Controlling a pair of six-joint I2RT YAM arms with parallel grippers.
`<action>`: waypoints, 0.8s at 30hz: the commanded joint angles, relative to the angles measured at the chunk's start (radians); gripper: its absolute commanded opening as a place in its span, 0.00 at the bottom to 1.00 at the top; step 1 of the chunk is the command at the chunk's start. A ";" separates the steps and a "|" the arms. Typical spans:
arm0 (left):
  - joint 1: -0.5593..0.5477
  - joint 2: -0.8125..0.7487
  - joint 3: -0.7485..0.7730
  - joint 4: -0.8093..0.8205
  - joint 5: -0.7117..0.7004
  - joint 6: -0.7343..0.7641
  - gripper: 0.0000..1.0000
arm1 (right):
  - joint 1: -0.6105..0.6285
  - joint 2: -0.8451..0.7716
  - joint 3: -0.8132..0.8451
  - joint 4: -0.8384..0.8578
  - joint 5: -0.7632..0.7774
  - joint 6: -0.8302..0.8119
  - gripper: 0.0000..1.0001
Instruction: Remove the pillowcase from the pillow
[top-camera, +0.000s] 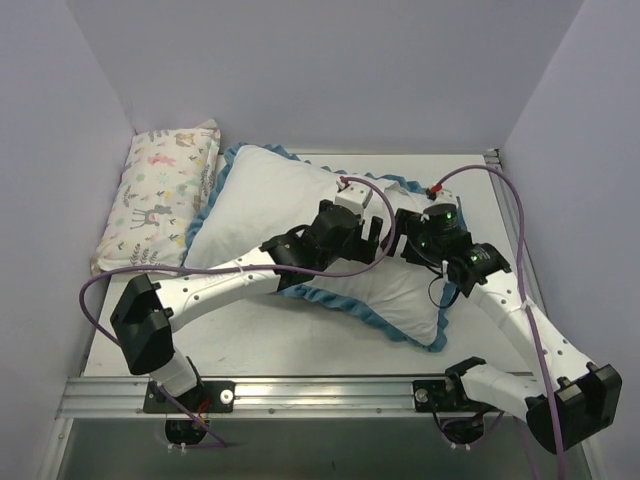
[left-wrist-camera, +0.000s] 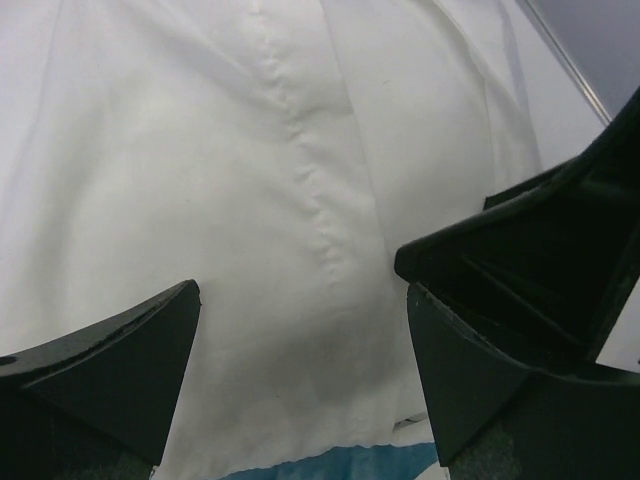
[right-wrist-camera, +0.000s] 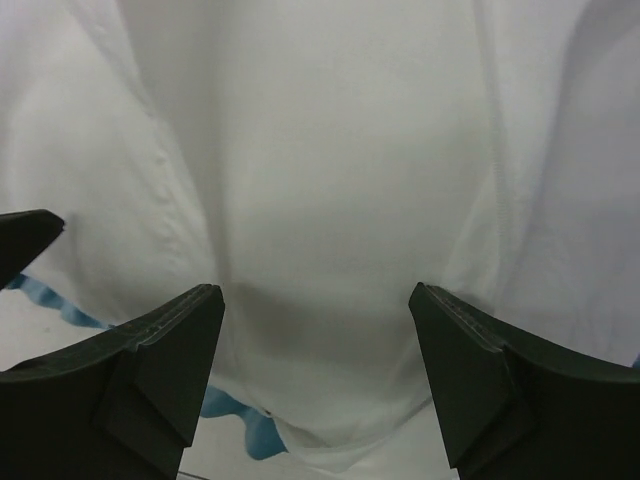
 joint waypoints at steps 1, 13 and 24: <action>-0.031 0.014 0.069 0.057 -0.072 0.006 0.93 | 0.003 -0.069 -0.066 -0.039 0.133 0.004 0.80; -0.013 0.116 0.118 -0.132 -0.227 -0.005 0.53 | -0.054 -0.124 -0.172 -0.065 0.161 0.003 0.80; 0.225 -0.098 -0.077 -0.180 -0.195 -0.061 0.00 | -0.149 -0.084 -0.206 -0.041 0.106 -0.007 0.78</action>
